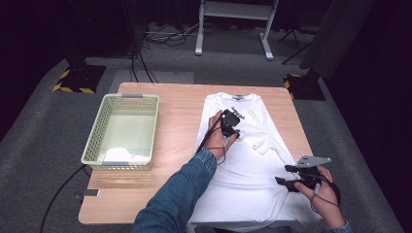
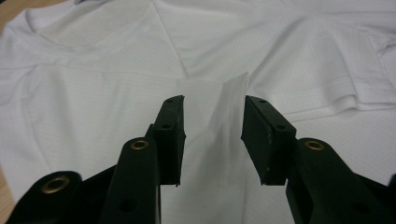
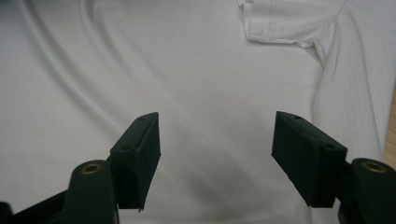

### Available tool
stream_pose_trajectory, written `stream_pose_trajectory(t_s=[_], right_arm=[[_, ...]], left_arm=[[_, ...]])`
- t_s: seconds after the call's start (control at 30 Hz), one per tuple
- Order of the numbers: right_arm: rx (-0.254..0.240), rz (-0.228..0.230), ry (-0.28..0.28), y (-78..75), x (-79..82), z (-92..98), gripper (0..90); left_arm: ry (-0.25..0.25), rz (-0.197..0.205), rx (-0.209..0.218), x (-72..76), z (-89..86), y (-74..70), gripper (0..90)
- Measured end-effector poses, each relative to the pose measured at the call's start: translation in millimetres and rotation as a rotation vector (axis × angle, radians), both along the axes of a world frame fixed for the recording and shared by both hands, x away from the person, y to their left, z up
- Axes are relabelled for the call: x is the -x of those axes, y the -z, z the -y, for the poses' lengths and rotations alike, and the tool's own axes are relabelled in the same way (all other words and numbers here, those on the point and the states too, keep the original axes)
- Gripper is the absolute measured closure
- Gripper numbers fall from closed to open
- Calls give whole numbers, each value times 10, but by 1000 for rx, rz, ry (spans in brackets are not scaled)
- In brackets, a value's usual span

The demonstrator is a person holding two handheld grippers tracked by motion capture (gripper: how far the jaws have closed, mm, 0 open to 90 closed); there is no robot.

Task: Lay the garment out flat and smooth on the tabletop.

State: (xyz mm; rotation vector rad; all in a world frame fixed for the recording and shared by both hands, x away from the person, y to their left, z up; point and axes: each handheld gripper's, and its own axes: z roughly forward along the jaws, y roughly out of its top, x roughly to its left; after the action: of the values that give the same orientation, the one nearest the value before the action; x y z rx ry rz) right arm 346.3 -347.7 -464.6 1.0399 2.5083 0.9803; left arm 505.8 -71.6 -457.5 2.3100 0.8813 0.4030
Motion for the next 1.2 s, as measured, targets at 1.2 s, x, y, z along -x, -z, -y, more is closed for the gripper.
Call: stream_pose_trajectory(t_s=[1.2], right_arm=[[-5, -3, -26, 23, -39, -74, 326]], left_arm=[[-153, 53, 24, -133, -834, -368, 876]])
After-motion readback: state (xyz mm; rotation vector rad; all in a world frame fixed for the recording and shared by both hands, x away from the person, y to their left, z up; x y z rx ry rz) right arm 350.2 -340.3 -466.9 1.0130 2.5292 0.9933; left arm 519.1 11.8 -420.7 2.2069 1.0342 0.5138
